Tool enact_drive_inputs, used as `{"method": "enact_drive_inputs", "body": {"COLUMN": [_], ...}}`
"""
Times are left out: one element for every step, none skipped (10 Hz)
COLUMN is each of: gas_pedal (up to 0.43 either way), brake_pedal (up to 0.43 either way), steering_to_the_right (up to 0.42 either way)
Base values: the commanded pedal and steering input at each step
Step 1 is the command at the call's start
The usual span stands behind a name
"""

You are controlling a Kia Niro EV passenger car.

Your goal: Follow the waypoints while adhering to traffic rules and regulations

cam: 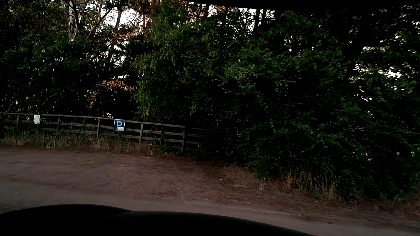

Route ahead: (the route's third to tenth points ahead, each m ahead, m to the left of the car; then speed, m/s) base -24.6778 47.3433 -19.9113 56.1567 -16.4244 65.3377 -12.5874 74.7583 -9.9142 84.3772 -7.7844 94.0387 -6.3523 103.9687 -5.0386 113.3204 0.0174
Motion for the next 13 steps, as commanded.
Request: {"method": "enact_drive_inputs", "body": {"gas_pedal": [0.000, 0.000, 0.000, 0.000, 0.000, 0.000, 0.000, 0.000, 0.000, 0.000, 0.000, 0.000, 0.000], "brake_pedal": [0.244, 0.244, 0.244, 0.244, 0.244, 0.244, 0.244, 0.244, 0.244, 0.238, 0.238, 0.238, 0.238], "steering_to_the_right": [-0.871, -0.871, -0.870, -0.870, -0.870, -0.870, -0.870, -0.870, -0.870, -0.870, -0.870, -0.870, -0.870]}}
